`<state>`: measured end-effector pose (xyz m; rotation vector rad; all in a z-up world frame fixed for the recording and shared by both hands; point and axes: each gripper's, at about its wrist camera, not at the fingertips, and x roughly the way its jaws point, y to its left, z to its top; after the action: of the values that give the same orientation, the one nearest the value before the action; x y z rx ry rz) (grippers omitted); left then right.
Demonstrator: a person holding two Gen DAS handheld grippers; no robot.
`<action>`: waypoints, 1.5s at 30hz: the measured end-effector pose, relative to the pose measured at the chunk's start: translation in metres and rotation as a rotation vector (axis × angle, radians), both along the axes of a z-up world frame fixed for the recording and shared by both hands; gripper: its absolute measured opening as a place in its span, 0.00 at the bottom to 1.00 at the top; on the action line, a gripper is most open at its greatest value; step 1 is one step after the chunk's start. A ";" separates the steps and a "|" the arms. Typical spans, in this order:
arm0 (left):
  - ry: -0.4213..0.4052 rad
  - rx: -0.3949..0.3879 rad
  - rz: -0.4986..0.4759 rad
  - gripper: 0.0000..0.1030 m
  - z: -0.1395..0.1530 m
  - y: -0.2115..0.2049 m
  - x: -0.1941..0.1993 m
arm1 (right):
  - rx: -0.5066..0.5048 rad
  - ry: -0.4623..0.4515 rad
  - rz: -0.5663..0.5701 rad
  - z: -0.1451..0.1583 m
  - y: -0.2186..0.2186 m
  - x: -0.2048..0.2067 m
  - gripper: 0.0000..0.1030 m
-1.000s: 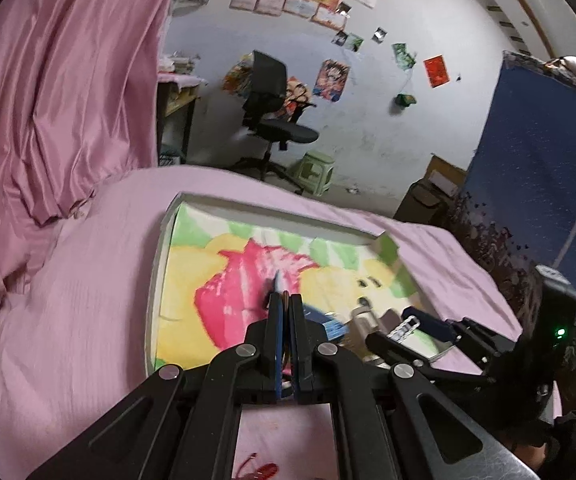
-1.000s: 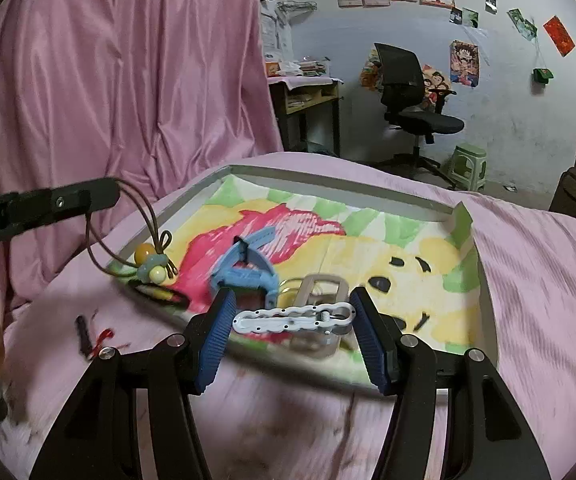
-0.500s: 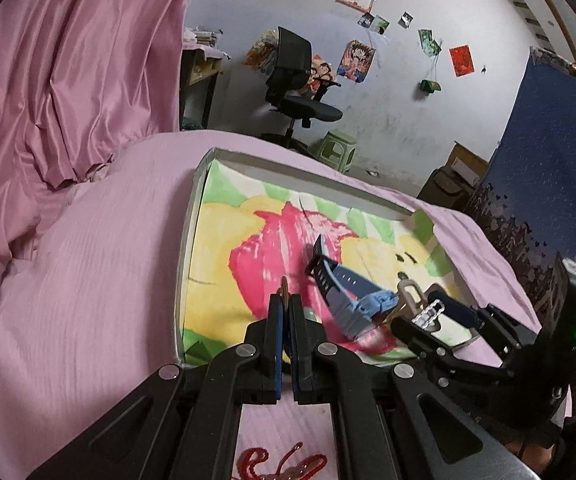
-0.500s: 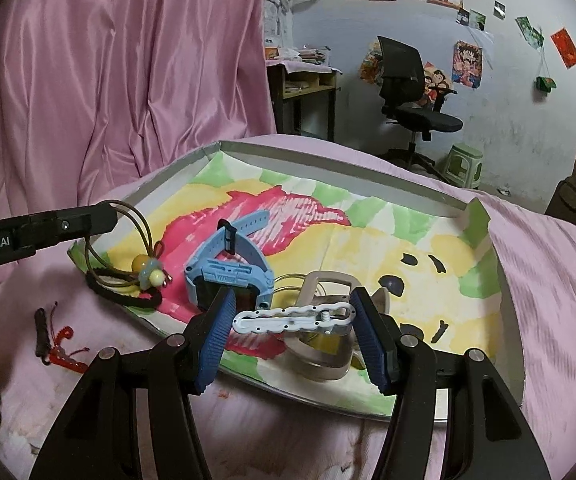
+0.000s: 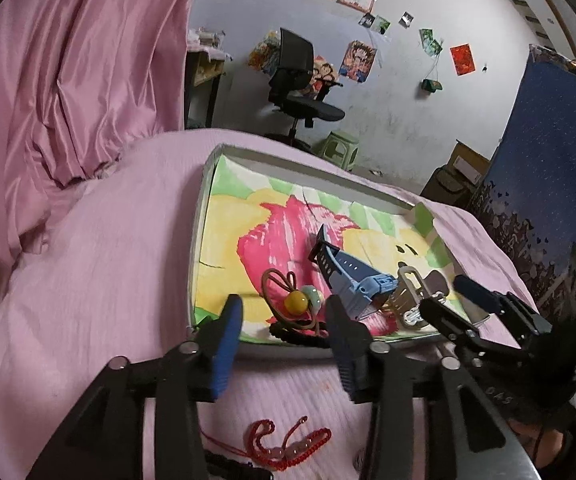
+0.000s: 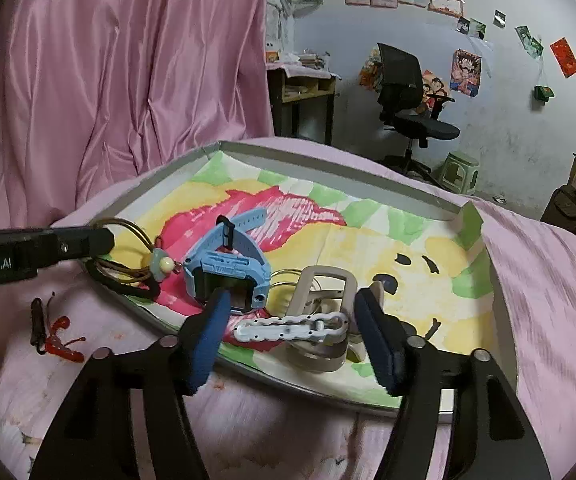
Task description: Organize jewelry
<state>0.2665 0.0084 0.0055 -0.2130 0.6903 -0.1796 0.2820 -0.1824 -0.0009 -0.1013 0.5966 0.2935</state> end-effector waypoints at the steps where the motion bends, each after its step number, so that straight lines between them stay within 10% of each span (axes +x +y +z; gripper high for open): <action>1: -0.019 0.009 0.001 0.49 0.003 -0.001 -0.005 | 0.004 -0.005 -0.003 0.001 -0.002 -0.001 0.60; 12: -0.179 0.072 0.068 0.90 0.022 0.003 -0.062 | 0.131 -0.114 -0.077 0.026 -0.036 -0.050 0.84; 27: -0.286 0.168 0.052 0.96 0.028 -0.008 -0.134 | 0.174 -0.211 -0.064 0.040 -0.040 -0.113 0.97; 45: -0.131 0.156 0.018 0.96 0.003 0.003 -0.140 | 0.083 -0.167 0.001 0.017 -0.032 -0.149 0.98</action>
<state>0.1268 0.0119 0.0084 -0.0572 0.5693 -0.1201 0.1331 -0.2149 0.0157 -0.0455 0.4178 0.3072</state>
